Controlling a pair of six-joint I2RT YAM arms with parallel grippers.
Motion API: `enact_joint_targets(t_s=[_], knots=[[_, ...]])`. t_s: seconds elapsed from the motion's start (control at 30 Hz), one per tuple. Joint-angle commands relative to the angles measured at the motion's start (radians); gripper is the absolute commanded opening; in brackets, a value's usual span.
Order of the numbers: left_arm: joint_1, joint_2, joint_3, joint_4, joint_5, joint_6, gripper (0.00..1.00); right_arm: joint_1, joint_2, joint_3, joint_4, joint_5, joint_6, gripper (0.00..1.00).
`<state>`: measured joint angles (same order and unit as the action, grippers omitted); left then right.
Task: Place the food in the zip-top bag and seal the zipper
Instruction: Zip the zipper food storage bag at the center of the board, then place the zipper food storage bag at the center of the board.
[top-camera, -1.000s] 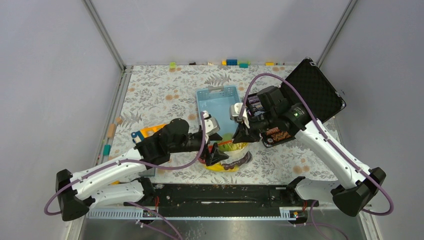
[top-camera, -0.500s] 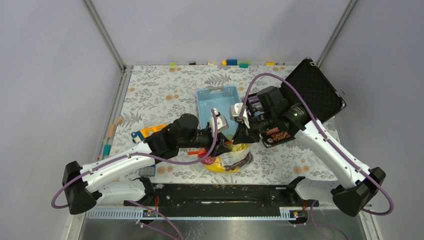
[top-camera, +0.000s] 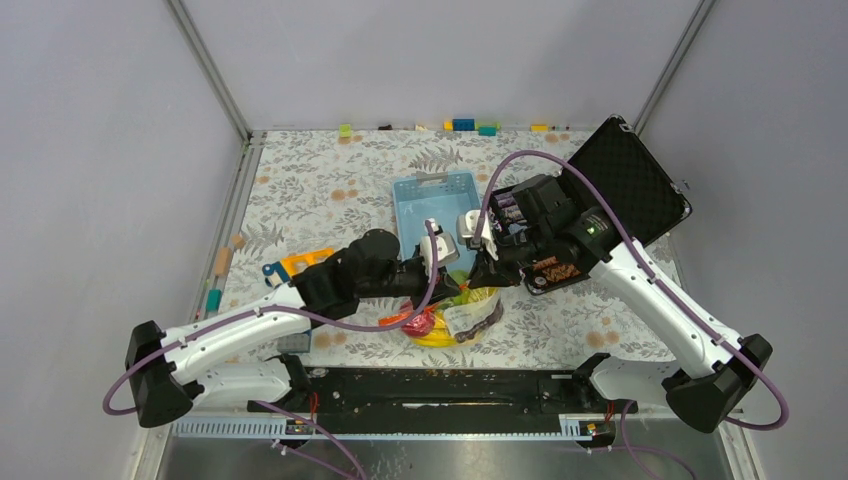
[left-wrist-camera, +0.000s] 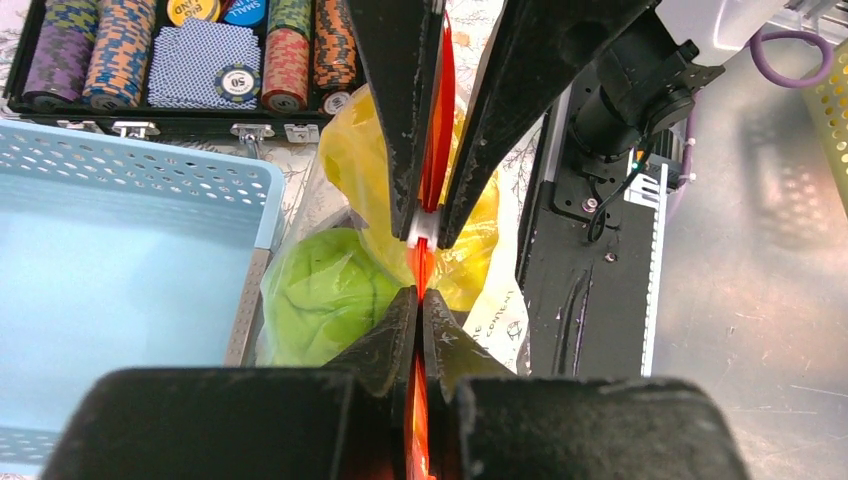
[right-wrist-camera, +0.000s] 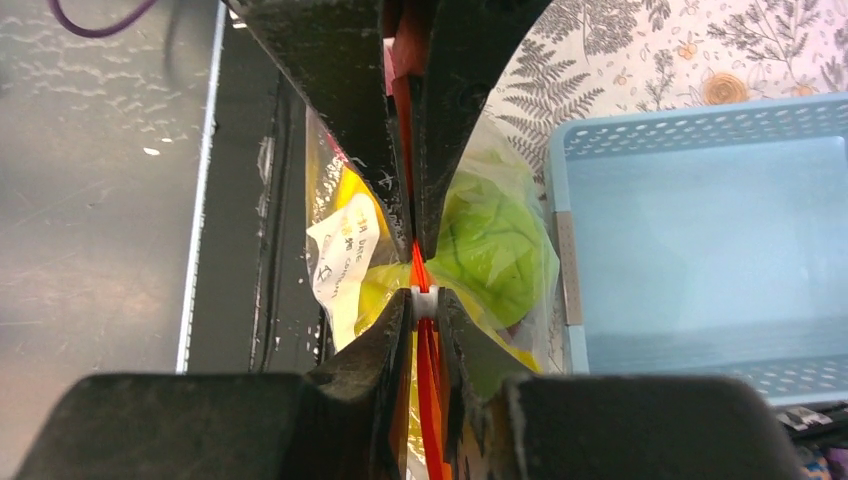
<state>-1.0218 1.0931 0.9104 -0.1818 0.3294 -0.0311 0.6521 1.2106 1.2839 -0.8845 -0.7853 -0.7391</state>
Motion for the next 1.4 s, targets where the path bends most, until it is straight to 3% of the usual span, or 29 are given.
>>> enact_joint_targets(t_s=[0.0, 0.27, 0.4, 0.63, 0.73, 0.77, 0.9, 0.97, 1.07, 1.27, 1.37], knots=[[-0.023, -0.077, 0.028, 0.027, -0.018, 0.010, 0.00, 0.007, 0.007, 0.055, -0.091, 0.246, -0.057, 0.00], [-0.032, -0.102, -0.012, -0.058, -0.155, 0.019, 0.00, 0.009, 0.016, 0.122, -0.208, 0.437, -0.136, 0.00], [-0.034, -0.103, -0.025, -0.049, -0.160, 0.018, 0.00, 0.008, 0.021, 0.133, -0.252, 0.514, -0.143, 0.00], [-0.034, -0.124, -0.034, -0.055, -0.189, 0.020, 0.00, 0.007, -0.004, 0.084, -0.202, 0.722, -0.105, 0.00], [-0.035, -0.135, -0.042, -0.049, -0.196, 0.018, 0.00, 0.007, -0.022, 0.075, -0.179, 0.721, -0.092, 0.00], [-0.034, -0.138, -0.045, -0.045, -0.196, 0.015, 0.00, 0.007, -0.032, 0.069, -0.165, 0.711, -0.088, 0.05], [-0.034, -0.159, -0.052, -0.034, -0.171, -0.013, 0.00, 0.006, -0.088, 0.030, -0.069, 0.626, -0.043, 0.46], [-0.034, -0.177, -0.062, -0.025, -0.152, -0.029, 0.00, 0.007, -0.138, -0.020, 0.019, 0.575, -0.019, 0.58], [-0.034, -0.216, -0.079, -0.026, -0.150, -0.054, 0.00, 0.006, -0.238, -0.142, 0.203, 0.548, 0.037, 0.98], [-0.034, -0.306, -0.120, -0.049, -0.343, -0.199, 0.00, 0.007, -0.429, -0.379, 0.587, 0.624, 0.307, 1.00], [-0.034, -0.349, -0.134, -0.102, -0.460, -0.252, 0.00, 0.006, -0.481, -0.446, 0.703, 0.743, 0.456, 1.00]])
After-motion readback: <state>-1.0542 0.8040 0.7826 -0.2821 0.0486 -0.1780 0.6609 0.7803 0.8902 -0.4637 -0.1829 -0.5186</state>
